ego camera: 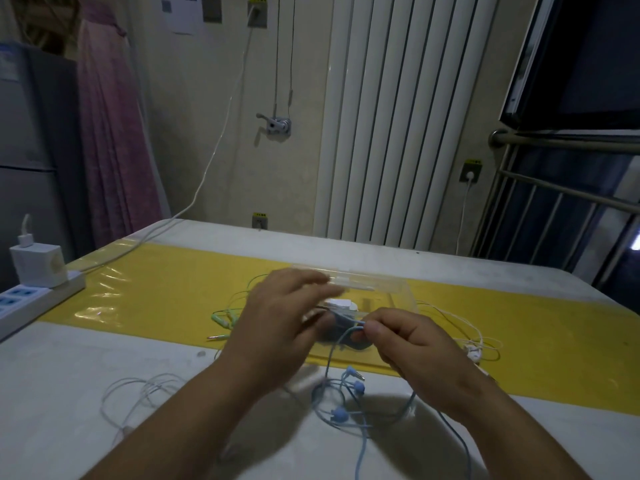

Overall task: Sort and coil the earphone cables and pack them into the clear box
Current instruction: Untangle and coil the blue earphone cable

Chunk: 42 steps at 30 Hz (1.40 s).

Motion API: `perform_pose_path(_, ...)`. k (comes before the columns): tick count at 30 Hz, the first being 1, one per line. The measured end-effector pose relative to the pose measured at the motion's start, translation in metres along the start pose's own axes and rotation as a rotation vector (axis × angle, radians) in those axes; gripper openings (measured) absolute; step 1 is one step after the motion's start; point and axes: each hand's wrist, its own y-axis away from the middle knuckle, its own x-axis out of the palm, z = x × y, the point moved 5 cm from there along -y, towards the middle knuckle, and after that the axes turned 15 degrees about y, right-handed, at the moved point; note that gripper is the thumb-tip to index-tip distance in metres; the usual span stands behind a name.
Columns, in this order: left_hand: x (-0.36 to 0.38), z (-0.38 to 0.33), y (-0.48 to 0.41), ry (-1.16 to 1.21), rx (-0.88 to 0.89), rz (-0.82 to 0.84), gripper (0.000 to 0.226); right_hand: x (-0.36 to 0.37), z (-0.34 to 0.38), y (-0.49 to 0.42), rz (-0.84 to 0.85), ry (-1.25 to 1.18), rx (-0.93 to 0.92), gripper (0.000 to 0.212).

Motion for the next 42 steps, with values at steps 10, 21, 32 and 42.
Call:
perform_pose_path(10,-0.035,0.024,0.009,0.288,-0.403,-0.559,0.018,-0.016,-0.008,0.001,-0.083,-0.11,0.058,0.026)
perform_pose_path(21,-0.048,0.034,0.011,-0.029,-0.614,-0.453,0.025,-0.03,-0.01,0.001,-0.193,-0.251,0.045,0.029)
perform_pose_path(32,-0.003,0.001,0.003,0.096,-0.159,-0.022,0.043,-0.012,-0.008,-0.002,-0.107,-0.196,0.017,0.024)
perform_pose_path(42,0.012,-0.006,0.005,0.178,-0.094,0.006,0.021,-0.009,-0.007,-0.002,-0.058,-0.205,0.016,0.023)
